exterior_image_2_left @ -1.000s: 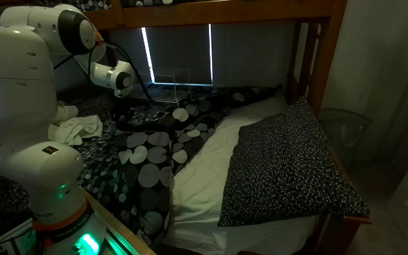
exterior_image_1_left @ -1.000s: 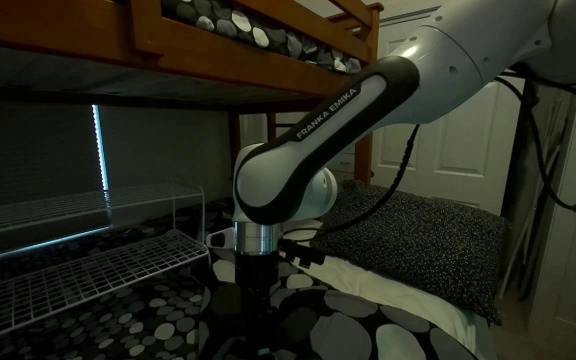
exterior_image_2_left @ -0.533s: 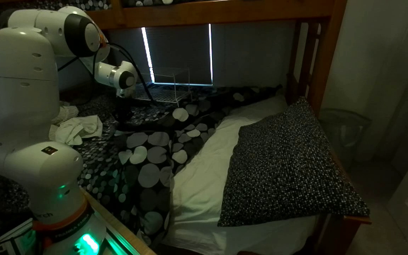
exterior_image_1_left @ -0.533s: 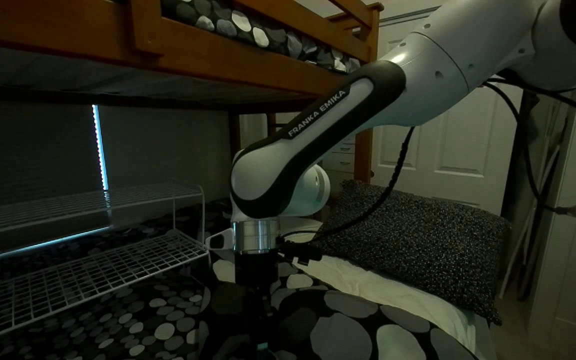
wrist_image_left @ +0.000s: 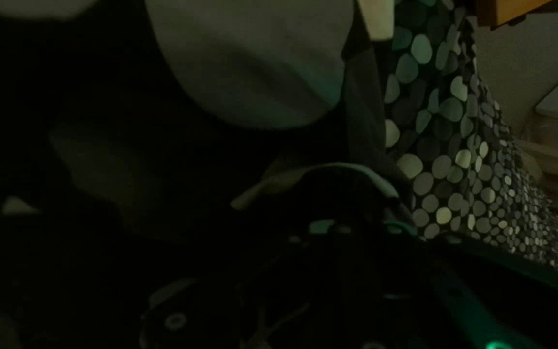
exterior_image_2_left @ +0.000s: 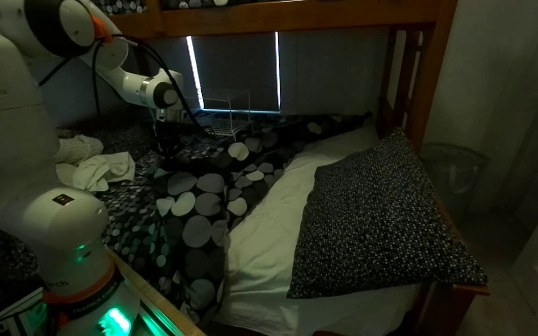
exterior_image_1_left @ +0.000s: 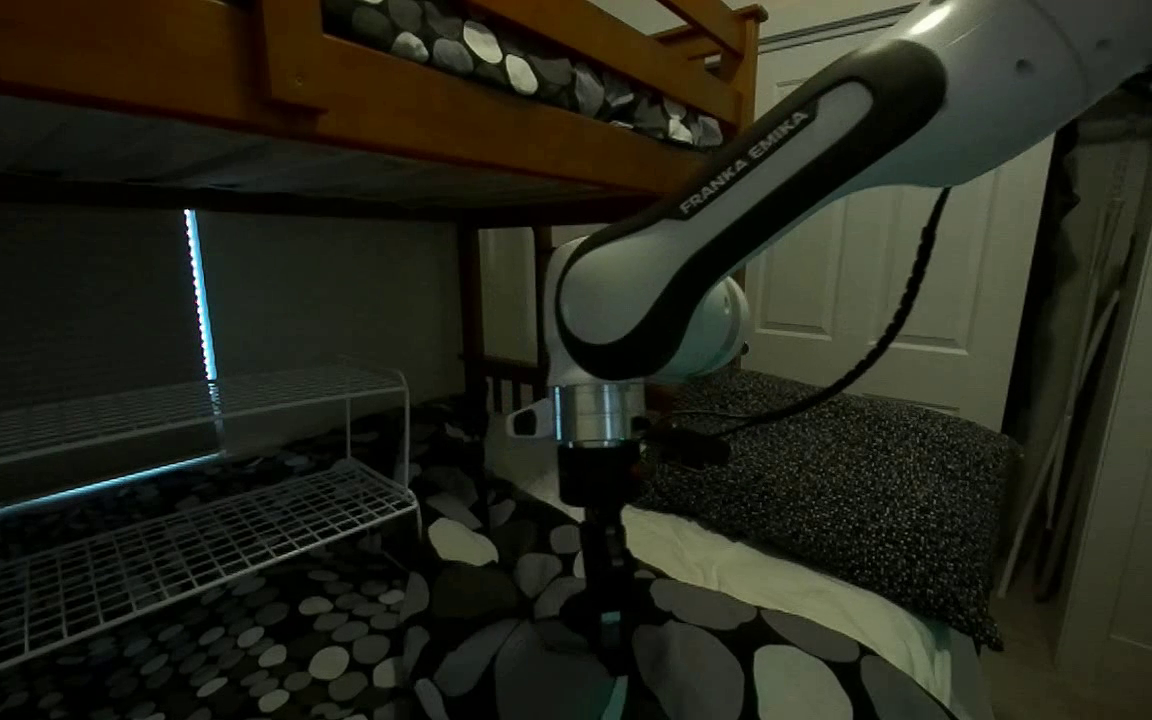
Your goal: Cover the non covered parts of the bed with the blanket
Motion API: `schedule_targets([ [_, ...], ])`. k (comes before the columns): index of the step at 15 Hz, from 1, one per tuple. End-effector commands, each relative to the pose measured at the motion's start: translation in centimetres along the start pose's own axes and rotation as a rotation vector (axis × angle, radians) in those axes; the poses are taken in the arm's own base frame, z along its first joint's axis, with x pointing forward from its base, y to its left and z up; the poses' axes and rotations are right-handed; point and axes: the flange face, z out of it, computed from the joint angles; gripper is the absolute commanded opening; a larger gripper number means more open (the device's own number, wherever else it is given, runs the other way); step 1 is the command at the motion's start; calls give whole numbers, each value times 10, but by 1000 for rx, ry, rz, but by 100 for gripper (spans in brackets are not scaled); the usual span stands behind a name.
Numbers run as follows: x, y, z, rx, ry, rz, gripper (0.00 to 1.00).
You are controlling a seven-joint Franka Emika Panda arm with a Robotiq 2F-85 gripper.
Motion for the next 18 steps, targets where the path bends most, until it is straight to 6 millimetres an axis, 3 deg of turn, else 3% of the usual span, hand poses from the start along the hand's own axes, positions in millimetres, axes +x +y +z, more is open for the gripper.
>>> schedule_targets([
  [1,-78,-24,2,-26,5,202,1],
  [10,-231,-51,-1,-109,133,622,1],
  [11,-226,-33,-41,-121,150,672,1],
  [12,-241,-34,-48,-128,179,721,1],
  [13,-219,-28,-27,-111,153,639,5],
  [15,-233,-26,-48,-125,197,687,5],
  [18,-236,-28,-51,-128,205,701,5],
])
